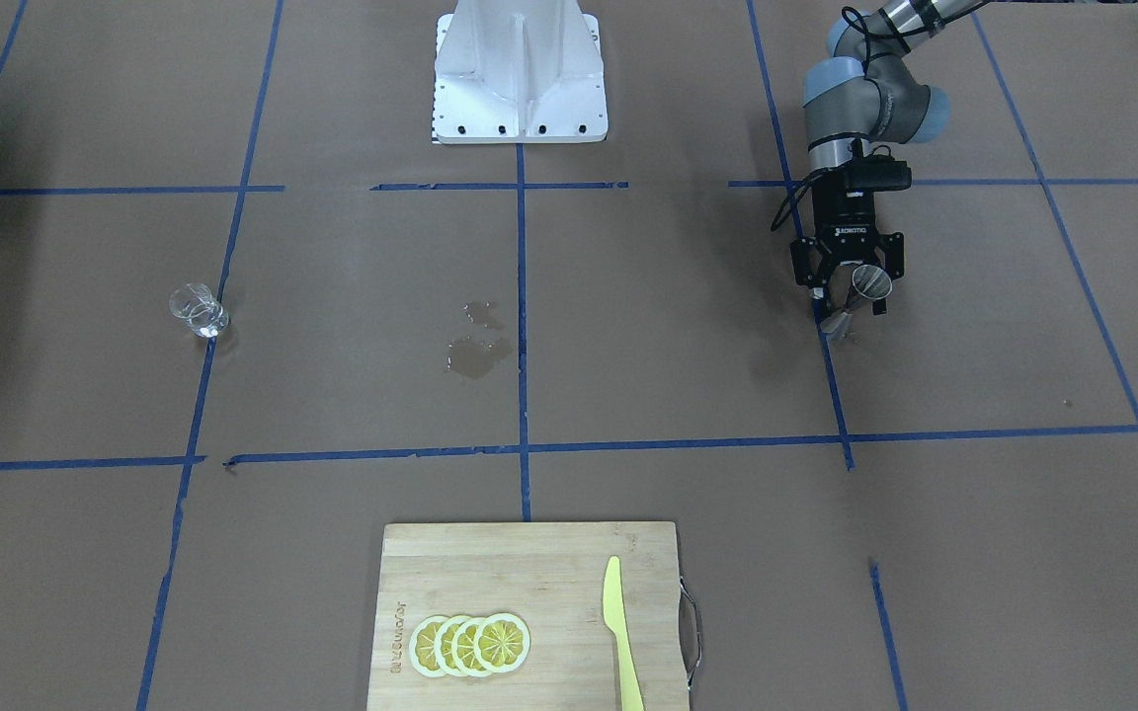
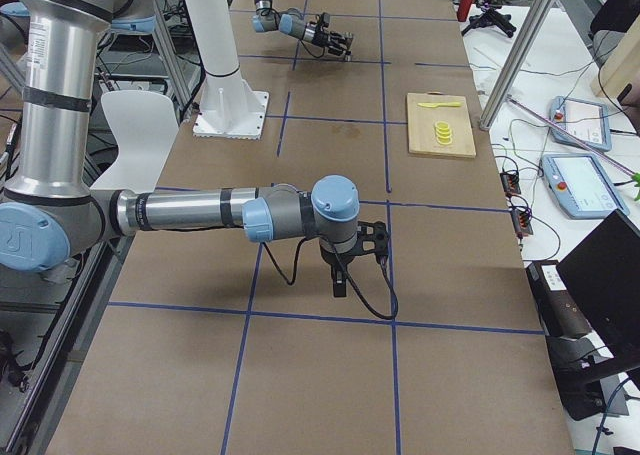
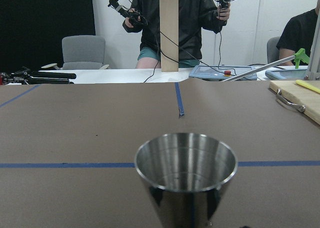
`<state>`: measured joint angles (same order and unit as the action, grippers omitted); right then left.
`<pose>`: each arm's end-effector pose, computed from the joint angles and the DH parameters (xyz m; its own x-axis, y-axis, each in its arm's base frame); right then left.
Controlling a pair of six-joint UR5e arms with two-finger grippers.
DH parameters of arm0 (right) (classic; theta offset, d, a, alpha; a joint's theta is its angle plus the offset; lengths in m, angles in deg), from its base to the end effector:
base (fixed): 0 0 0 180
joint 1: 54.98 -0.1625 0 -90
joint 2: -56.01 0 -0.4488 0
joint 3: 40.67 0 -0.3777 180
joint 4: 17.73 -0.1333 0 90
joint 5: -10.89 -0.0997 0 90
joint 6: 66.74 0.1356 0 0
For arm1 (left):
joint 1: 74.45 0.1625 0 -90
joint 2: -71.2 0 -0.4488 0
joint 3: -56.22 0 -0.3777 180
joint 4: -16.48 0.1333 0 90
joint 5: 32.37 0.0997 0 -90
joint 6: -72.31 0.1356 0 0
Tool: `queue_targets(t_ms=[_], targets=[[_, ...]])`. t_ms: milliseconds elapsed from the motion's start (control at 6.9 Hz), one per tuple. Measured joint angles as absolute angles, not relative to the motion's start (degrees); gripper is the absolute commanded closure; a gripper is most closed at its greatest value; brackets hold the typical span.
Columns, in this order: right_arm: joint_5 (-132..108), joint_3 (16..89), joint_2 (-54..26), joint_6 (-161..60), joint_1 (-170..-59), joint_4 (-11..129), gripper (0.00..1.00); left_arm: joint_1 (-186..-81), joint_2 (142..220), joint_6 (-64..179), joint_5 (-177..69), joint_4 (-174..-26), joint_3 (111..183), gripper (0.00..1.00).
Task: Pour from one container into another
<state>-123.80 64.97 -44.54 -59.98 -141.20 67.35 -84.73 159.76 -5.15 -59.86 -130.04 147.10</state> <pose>0.0109 -0.4106 0.6478 0.7041 -0.0520 0.7082 -0.0181 0.9957 0.0911 0.4212 -0.3341 0.5673 0.7126 -0.0274 -0.7011 0.6669 0.3370 0.6646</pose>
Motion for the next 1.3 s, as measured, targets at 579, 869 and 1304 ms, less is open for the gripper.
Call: queue_targets(t_ms=[579, 869, 1304], targets=[[-123.76, 64.89, -44.34, -59.97, -141.23, 67.35, 0.0, -84.76, 159.43, -4.04, -59.87, -130.14, 147.37, 0.86], [-123.76, 64.89, -44.33, -59.98, -141.24, 67.35, 0.0, -84.81, 158.88, -2.46, -59.79, -131.01, 147.27, 1.0], [-123.76, 64.9, -44.17, -59.98, -141.27, 67.35, 0.0, -84.82, 156.68, 1.31, -59.75, -139.91, 147.33, 1.0]])
